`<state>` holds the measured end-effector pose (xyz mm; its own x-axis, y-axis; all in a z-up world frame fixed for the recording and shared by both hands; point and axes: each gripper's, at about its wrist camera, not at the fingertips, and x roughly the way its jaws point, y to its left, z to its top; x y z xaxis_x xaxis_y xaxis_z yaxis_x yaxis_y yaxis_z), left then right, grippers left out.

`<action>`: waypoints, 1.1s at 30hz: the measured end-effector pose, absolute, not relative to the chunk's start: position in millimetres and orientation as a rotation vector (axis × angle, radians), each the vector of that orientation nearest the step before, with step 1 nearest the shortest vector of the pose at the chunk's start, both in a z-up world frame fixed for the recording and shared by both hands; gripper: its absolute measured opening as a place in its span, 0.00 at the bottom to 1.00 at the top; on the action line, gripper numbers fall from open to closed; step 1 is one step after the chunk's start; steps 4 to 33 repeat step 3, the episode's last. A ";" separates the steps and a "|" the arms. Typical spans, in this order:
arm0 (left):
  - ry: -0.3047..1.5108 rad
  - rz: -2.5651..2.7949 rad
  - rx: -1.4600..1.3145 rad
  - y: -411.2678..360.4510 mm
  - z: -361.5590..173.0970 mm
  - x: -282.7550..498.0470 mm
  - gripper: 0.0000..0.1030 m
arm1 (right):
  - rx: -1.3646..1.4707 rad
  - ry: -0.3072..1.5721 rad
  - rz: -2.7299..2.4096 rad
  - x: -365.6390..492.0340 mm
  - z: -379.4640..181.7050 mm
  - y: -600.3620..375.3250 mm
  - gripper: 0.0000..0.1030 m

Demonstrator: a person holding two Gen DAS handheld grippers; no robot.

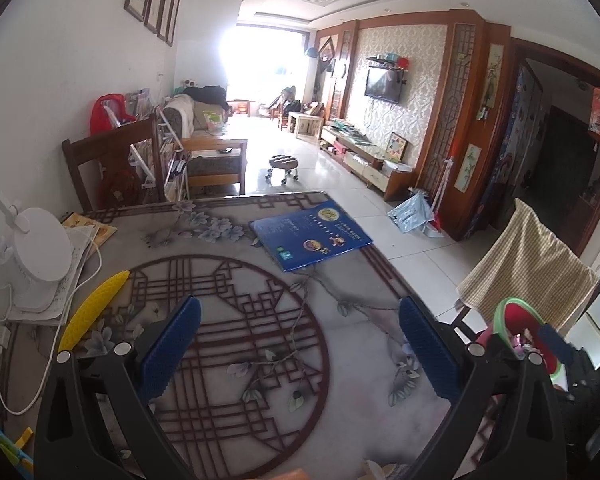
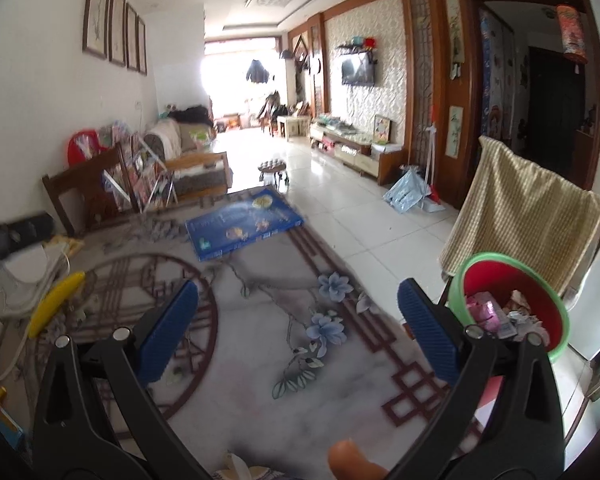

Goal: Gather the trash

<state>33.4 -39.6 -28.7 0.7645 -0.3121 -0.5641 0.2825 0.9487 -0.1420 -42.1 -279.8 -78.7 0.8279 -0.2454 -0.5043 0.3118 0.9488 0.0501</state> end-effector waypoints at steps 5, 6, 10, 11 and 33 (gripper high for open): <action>0.663 -0.286 -0.063 -29.9 -42.0 41.3 0.92 | 0.095 0.642 -0.269 -6.7 -126.7 -285.4 0.96; 0.663 -0.286 -0.063 -29.9 -42.0 41.3 0.92 | 0.095 0.642 -0.269 -6.7 -126.7 -285.4 0.96; 0.663 -0.286 -0.063 -29.9 -42.0 41.3 0.92 | 0.095 0.642 -0.269 -6.7 -126.7 -285.4 0.96; 0.663 -0.286 -0.063 -29.9 -42.0 41.3 0.92 | 0.095 0.642 -0.269 -6.7 -126.7 -285.4 0.96; 0.663 -0.286 -0.063 -29.9 -42.0 41.3 0.92 | 0.095 0.642 -0.269 -6.7 -126.7 -285.4 0.96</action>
